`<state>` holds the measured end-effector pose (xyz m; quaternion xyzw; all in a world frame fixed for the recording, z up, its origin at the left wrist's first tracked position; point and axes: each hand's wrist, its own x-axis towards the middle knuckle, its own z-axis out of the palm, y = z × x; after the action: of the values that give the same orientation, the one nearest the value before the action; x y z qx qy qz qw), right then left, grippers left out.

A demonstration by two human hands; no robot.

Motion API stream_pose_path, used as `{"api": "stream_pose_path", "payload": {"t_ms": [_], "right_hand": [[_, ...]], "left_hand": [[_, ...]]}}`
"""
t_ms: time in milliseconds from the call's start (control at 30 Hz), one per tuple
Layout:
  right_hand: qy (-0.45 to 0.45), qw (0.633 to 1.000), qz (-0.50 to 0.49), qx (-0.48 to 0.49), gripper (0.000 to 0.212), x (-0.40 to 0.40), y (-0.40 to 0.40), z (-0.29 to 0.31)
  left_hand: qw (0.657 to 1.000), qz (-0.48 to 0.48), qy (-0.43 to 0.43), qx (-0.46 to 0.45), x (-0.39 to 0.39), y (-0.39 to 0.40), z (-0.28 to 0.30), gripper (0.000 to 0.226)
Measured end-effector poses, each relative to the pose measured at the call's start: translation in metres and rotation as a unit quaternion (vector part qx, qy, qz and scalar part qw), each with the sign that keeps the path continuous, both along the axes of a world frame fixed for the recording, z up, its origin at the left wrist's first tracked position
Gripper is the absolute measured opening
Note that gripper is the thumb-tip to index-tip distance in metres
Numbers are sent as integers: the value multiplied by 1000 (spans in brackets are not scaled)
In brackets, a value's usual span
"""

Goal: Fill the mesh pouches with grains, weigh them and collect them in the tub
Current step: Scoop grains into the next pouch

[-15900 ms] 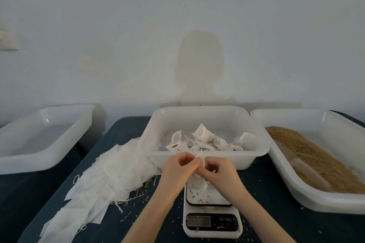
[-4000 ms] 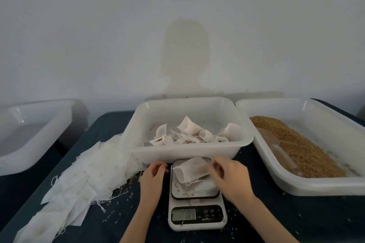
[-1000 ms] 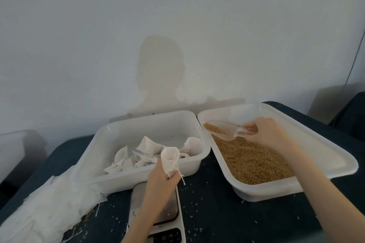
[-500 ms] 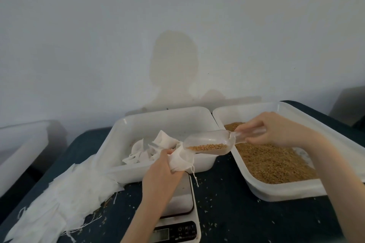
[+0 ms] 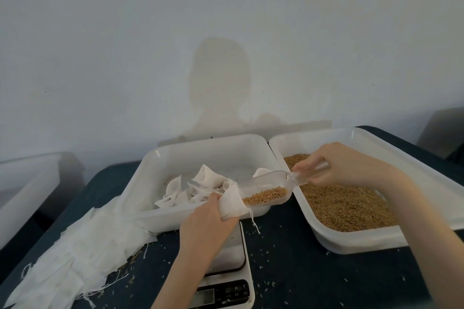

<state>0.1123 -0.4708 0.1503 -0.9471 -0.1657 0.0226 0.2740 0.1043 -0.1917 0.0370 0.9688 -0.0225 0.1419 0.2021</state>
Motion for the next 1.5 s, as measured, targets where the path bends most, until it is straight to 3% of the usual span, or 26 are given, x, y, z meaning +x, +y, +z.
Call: {"api": "stream_pose_path", "payload": {"t_ms": [100, 200, 300, 433, 667, 933, 1067, 1200, 1300, 1400, 1500], "right_hand": [[-28, 997, -4, -72, 38, 0, 11, 4], [-114, 981, -1, -156, 41, 1, 22, 7], [-184, 956, -8, -230, 40, 2, 33, 11], [-236, 907, 1, -349, 45, 3, 49, 20], [-303, 872, 14, -385, 46, -1, 58, 27], [-278, 897, -5, -342, 43, 1, 45, 23], [-206, 956, -12, -207, 42, 6, 24, 8], [-99, 989, -52, -95, 41, 15, -2, -19], [-80, 993, -84, -17, 32, 22, -24, -42], [-69, 991, -114, 0, 18, 29, -37, -62], [-67, 985, -160, 2, 25, 35, -42, -79]], "left_hand": [[1000, -19, 11, 13, -1, -5, 0, 62], [999, -35, 29, 12, -2, -11, 1, 72], [998, -33, 57, 12, -1, -18, -2, 68], [997, -15, 80, -15, -2, -27, -3, 81], [992, -10, 76, -95, -2, -28, -3, 55], [993, -25, 31, -113, -3, -25, -3, 43], [979, -30, 30, -197, -3, -22, -7, 25], [971, -35, 38, -234, -2, -19, -10, 16], [970, -38, 33, -239, -1, -18, -14, 15], [975, -45, 59, -212, 2, -17, -21, 15], [979, -68, 50, -185, 6, -15, -26, 14]]}}
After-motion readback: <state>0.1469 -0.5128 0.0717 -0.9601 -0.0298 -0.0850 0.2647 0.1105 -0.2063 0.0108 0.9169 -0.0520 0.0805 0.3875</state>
